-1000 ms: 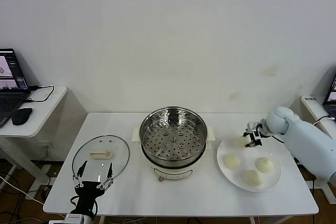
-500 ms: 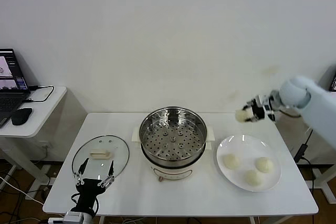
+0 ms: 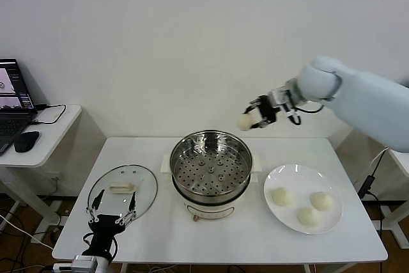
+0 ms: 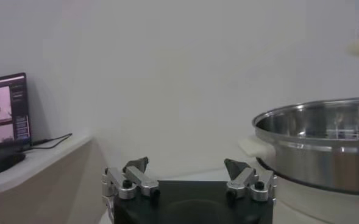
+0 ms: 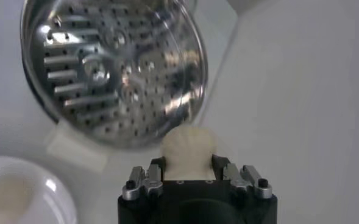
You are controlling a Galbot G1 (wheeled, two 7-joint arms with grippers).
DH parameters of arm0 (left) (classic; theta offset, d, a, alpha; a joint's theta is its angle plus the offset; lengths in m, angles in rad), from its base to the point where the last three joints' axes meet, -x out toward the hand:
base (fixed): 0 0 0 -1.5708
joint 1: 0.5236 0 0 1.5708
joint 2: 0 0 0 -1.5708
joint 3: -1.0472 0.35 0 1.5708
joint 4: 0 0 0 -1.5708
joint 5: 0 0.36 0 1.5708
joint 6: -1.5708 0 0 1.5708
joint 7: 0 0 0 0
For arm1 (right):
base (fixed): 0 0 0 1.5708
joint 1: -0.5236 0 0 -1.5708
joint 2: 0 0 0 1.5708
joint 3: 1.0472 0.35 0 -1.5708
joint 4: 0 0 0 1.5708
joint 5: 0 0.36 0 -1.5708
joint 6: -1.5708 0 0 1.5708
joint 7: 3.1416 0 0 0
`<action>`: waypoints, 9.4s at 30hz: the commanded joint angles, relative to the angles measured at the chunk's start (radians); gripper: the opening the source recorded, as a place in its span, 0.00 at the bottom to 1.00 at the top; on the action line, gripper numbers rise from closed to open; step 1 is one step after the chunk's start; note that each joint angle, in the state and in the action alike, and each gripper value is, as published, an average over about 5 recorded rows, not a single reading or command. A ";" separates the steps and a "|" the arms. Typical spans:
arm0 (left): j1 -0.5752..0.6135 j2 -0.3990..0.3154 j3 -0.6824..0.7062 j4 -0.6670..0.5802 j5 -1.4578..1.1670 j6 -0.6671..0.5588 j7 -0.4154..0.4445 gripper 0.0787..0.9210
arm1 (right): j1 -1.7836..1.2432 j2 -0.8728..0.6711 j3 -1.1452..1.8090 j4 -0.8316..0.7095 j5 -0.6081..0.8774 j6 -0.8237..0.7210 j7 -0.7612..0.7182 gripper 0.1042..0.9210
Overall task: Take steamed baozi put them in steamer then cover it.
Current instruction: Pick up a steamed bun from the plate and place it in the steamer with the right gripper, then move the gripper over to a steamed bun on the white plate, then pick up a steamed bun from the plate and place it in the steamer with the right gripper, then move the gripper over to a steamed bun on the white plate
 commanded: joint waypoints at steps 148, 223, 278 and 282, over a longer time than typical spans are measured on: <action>-0.049 0.034 0.009 0.026 -0.045 0.002 0.011 0.88 | 0.044 -0.417 0.073 0.205 0.026 -0.397 -0.149 0.55; -0.057 0.046 0.011 0.025 -0.046 -0.010 0.010 0.88 | -0.009 -0.551 0.021 0.361 -0.077 -0.316 -0.276 0.88; -0.039 0.016 0.002 0.038 -0.030 -0.008 0.010 0.88 | -0.962 -0.475 0.612 0.198 -0.404 -0.306 -0.123 0.80; -0.039 0.016 0.002 0.037 -0.031 -0.008 0.009 0.88 | -0.962 -0.475 0.614 0.196 -0.405 -0.311 -0.129 0.74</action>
